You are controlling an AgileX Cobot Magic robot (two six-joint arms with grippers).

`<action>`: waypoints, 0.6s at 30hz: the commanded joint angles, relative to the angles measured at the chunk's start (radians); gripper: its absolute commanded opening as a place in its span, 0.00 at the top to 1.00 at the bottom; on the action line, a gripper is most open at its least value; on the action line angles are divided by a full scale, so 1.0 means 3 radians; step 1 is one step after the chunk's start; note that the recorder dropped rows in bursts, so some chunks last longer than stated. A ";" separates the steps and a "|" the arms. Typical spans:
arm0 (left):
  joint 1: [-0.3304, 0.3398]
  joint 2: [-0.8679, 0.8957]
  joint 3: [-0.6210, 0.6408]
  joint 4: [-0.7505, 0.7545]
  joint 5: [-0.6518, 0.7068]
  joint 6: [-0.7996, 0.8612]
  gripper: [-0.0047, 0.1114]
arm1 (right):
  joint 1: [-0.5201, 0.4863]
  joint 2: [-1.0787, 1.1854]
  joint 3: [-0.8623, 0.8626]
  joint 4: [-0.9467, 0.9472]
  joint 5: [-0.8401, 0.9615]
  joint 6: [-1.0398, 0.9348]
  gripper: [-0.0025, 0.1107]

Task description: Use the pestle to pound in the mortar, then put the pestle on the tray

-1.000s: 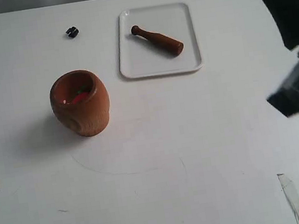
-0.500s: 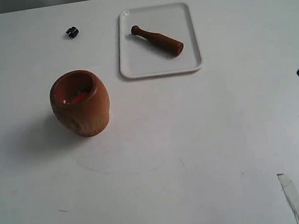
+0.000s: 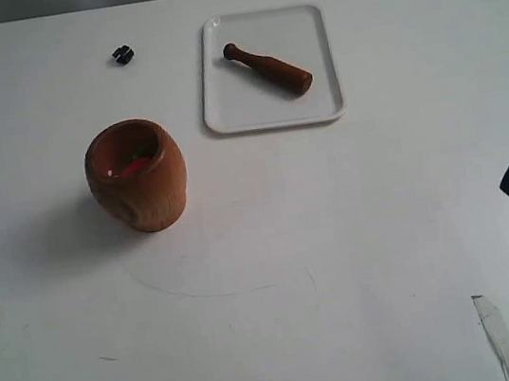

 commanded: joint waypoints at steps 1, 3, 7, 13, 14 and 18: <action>-0.0026 -0.0004 0.0002 -0.0024 -0.0010 -0.0027 0.96 | -0.0031 -0.0014 0.0013 0.0351 0.0240 0.0210 0.98; -0.0026 -0.0004 0.0002 -0.0024 -0.0010 -0.0027 0.96 | -0.0031 -0.0014 0.0013 0.0676 0.0240 0.0325 0.98; -0.0026 -0.0004 0.0002 -0.0024 -0.0010 -0.0027 0.96 | -0.0031 -0.0014 0.0013 0.1176 0.0240 0.0347 0.98; -0.0026 -0.0004 0.0002 -0.0024 -0.0010 -0.0027 0.96 | -0.0031 -0.0014 0.0013 0.1239 0.0240 0.0268 0.98; -0.0026 -0.0004 0.0002 -0.0024 -0.0010 -0.0027 0.96 | -0.0031 -0.0014 0.0013 0.1093 0.0240 0.0158 0.98; -0.0026 -0.0004 0.0002 -0.0024 -0.0010 -0.0027 0.96 | -0.0031 -0.0014 0.0013 0.0476 0.0596 -0.0258 0.98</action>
